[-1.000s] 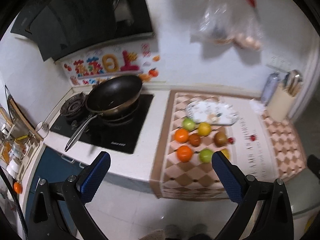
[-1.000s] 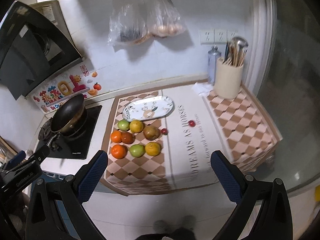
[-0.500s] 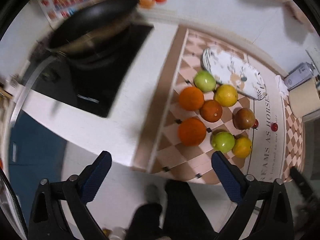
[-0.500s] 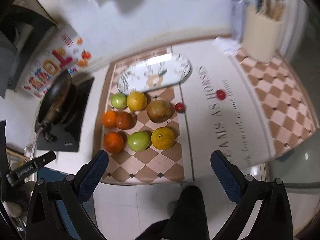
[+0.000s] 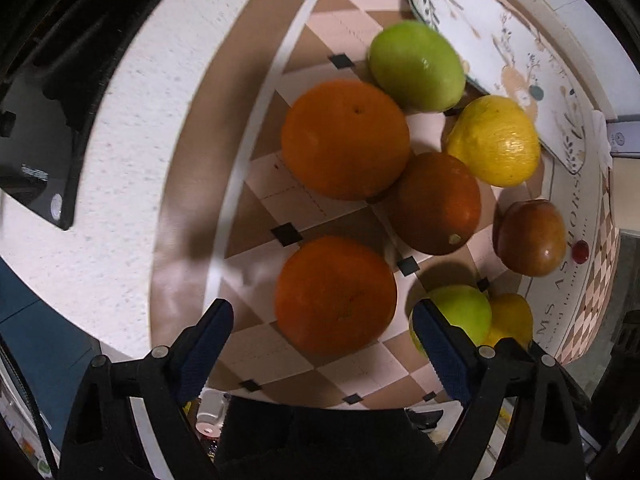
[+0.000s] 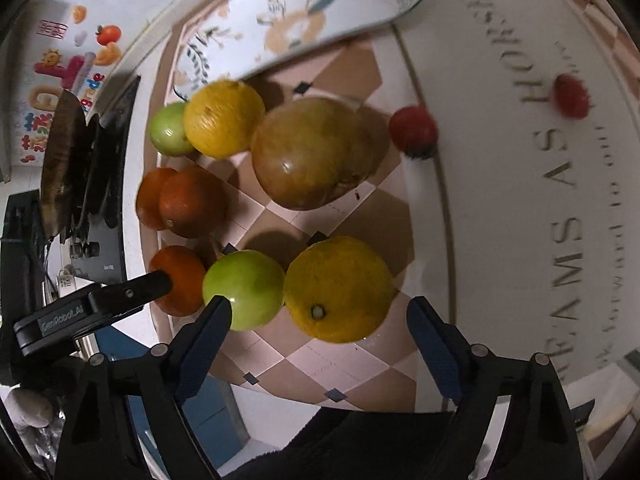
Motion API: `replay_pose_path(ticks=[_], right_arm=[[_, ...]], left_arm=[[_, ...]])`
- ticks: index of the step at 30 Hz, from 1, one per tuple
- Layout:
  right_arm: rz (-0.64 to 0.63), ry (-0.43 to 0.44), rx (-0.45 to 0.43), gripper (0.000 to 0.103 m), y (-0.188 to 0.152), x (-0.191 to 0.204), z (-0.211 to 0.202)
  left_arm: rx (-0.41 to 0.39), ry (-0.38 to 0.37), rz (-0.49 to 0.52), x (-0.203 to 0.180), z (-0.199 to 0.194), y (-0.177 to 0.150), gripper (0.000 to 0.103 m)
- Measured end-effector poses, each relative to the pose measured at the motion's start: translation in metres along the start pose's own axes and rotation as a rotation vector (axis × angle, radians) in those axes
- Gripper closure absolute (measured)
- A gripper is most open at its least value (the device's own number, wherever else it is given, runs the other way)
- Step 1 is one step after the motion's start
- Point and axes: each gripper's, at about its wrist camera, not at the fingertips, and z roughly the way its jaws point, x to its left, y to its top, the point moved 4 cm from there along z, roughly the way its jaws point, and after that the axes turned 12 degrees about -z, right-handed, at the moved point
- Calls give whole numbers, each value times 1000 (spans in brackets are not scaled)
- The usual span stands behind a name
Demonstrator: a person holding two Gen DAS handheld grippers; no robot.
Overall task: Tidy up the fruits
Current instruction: 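Grasp an orange with the left tool while the right tool grasps a lemon, then place the orange on the plate with the left tool while the right places the lemon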
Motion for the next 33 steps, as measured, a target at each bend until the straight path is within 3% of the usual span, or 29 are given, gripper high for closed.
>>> replay_pose_path(ticks=[2,4,9,14,19,33], right_arm=[[8,9,18,15,2,-1,9],[16,30,23,19,3,-1,16],[17,35,35,19,7,1,21],[38,62,40,19,8,-6,18],[79,84,47,39,6,-23,13],[13,69,60,41,10,-13,19]], left_arm=[[4,-7,7,-3,3,-1,12],[9,-1,21,-7,6,-3,30],[-9,60,57,-9,18,-10,40],[-25,47,54,-4,16,-17,40],[-39,53,53,-6,23,-23,40],[-52,83,55,-19,14,-23,41]])
